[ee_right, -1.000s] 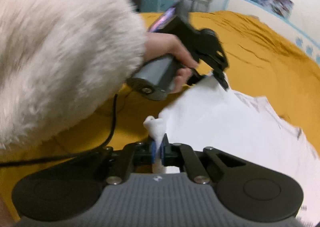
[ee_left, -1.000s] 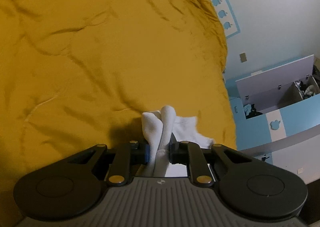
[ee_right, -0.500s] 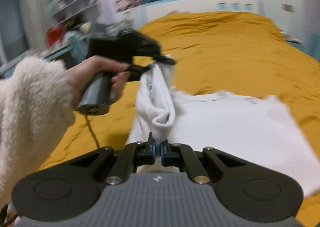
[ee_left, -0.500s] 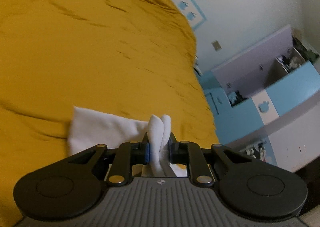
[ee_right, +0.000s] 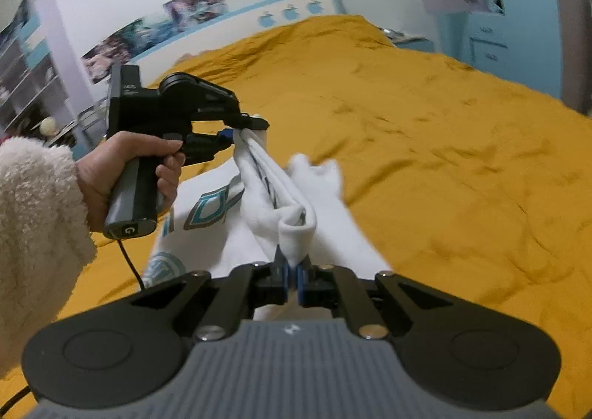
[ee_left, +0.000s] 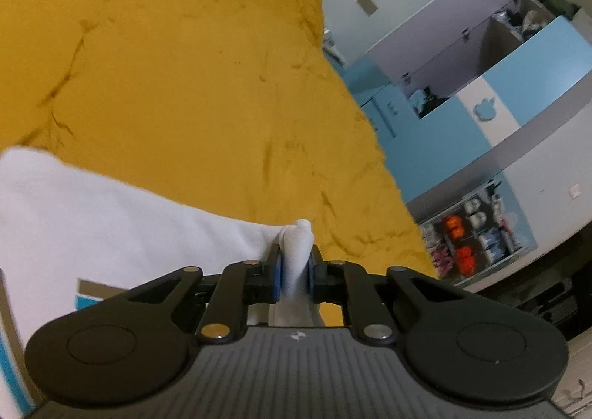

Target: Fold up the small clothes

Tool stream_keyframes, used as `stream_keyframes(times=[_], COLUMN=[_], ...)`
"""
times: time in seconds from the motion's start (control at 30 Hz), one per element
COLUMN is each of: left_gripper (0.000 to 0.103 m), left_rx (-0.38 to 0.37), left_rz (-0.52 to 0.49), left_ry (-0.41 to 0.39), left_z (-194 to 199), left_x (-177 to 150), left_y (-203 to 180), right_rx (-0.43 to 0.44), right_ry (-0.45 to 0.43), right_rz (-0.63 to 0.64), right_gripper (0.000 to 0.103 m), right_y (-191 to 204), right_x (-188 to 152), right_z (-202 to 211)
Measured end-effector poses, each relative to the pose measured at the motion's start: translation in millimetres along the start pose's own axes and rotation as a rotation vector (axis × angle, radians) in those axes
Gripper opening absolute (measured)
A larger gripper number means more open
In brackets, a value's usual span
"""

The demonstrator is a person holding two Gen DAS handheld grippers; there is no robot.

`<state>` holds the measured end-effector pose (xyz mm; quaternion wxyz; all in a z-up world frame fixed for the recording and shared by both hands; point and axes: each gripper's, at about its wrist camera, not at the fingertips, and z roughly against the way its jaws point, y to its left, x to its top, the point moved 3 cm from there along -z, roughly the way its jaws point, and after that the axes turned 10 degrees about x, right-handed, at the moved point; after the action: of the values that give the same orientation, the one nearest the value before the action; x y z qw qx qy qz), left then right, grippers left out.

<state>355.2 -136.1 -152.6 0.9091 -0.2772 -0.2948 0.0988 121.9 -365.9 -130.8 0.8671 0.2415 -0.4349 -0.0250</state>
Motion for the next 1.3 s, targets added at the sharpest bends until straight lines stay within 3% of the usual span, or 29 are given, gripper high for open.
stream_keyframes(times=[0.5,0.6,0.73,0.9,0.97,1.03,1.07,1.1,1.17,1.2,1.27,1.3], left_gripper=[0.014,0.014,0.014,0.014,0.018,0.04,0.046,0.053,0.053,0.054,0.062,0.066], left_rx=[0.081,0.099,0.087,0.105,0.124,0.126,0.131,0.139,0.154,0.147,0.111,0.091], left_rz=[-0.051,-0.074,-0.028,-0.069,-0.106,-0.14,-0.164,-0.204,-0.289,-0.318,-0.351,-0.349], left_ry=[0.053,0.062,0.054,0.079,0.11,0.1,0.092,0.081,0.058,0.039,-0.022,-0.051], left_z=[-26.2,-32.9,-29.6,-36.8,-45.7,-49.5,-48.8,-46.0,-34.5,-24.9,9.6,29.1], left_x=[-16.2,-21.8,-24.6,-25.5,-28.3,-28.9,-28.5,-27.6,-22.0,-19.4,-12.3,-12.0], left_y=[-21.0,-25.7,-25.1,-28.3,-30.1,-33.7,-37.1,-42.8,-56.5,-61.7,-69.6,-69.3], right_rx=[0.003,-0.012,-0.029,-0.053,-0.059,-0.067,-0.06,-0.047,-0.061,-0.077,-0.121,-0.11], right_ry=[-0.005,-0.008,-0.038,-0.024,-0.012,0.018,0.015,0.006,-0.029,-0.045,-0.113,-0.138], right_rz=[-0.164,-0.173,-0.161,-0.172,-0.192,-0.198,-0.198,-0.183,-0.128,-0.096,-0.047,-0.037], right_gripper=[0.0,0.0,0.0,0.0,0.0,0.0,0.0,0.006,0.018,0.032,0.044,0.044], right_y=[-25.3,-28.0,-23.6,-28.0,-32.1,-36.6,-38.1,-37.8,-34.2,-31.9,-30.2,-31.5], right_x=[-12.3,-16.3,-17.0,-22.0,-26.1,-29.4,-29.4,-27.7,-21.7,-18.0,-4.0,4.7], right_z=[-3.9,-2.4,5.3,-0.9,-2.7,-6.8,-5.0,-0.4,15.0,22.8,43.1,49.3])
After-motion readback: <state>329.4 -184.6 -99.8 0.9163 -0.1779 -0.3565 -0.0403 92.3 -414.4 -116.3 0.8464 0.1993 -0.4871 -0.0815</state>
